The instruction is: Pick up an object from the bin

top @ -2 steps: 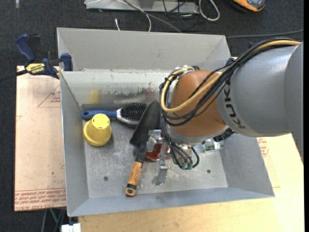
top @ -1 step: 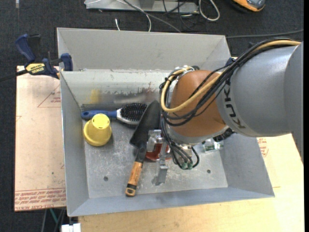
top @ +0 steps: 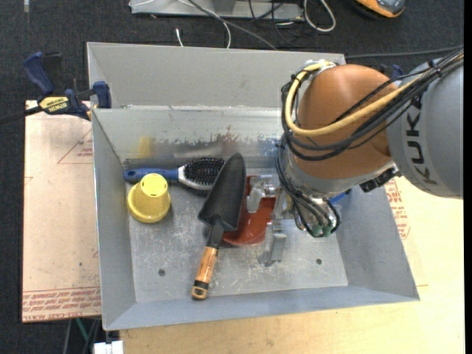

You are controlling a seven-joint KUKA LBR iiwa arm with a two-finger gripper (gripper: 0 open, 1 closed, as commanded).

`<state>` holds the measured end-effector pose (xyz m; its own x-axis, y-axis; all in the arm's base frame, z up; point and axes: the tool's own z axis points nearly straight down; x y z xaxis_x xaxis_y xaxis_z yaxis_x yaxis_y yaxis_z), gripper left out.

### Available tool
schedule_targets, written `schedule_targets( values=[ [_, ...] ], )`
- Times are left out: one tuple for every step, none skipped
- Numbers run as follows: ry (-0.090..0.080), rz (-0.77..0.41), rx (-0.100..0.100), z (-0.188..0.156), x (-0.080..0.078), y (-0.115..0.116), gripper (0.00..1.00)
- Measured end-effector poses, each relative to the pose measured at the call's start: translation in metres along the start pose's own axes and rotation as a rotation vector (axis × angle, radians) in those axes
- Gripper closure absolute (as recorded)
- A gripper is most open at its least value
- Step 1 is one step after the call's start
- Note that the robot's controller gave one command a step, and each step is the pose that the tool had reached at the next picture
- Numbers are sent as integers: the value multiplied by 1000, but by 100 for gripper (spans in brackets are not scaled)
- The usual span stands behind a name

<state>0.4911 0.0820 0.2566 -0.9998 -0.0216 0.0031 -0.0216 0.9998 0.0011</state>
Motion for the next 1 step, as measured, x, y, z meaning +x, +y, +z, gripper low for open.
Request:
schedule_targets(
  values=[
    [-7, 2, 0, -29, -3, 1, 0]
  ],
)
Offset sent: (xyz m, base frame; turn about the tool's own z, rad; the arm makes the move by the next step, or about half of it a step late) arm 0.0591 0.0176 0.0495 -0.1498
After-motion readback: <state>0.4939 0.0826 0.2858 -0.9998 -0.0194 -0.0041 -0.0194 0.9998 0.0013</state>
